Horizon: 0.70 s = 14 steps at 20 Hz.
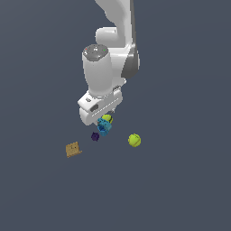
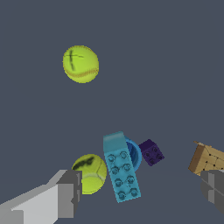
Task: Pick up a designated object from a clutter of objects.
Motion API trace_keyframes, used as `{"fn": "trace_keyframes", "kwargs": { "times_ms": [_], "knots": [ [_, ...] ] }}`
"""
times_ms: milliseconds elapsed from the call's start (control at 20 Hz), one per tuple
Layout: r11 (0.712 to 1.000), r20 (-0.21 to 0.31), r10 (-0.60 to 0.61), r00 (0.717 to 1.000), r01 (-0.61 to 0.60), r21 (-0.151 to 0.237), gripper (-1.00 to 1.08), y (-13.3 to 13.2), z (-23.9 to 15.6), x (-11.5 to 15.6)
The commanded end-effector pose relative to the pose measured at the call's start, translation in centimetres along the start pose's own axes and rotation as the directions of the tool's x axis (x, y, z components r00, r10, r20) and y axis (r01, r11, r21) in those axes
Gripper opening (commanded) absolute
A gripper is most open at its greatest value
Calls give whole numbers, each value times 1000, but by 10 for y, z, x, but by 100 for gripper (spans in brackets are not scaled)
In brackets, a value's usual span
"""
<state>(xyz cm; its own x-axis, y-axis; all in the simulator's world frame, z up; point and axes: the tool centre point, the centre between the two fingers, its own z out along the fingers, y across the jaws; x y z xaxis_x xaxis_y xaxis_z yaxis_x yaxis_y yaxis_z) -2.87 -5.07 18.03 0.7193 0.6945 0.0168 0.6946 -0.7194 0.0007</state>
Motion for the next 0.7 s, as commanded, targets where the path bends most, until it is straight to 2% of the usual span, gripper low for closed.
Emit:
{"fn": "trace_keyframes", "kwargs": {
  "times_ms": [0,300,650],
  "knots": [
    [998,4,-59,998,59,0,100,-1,9,-7],
    [985,10,-170,985,170,2,100,-3,27,-21],
    [969,15,-247,969,247,4,100,-6,39,-30]
  ]
}}
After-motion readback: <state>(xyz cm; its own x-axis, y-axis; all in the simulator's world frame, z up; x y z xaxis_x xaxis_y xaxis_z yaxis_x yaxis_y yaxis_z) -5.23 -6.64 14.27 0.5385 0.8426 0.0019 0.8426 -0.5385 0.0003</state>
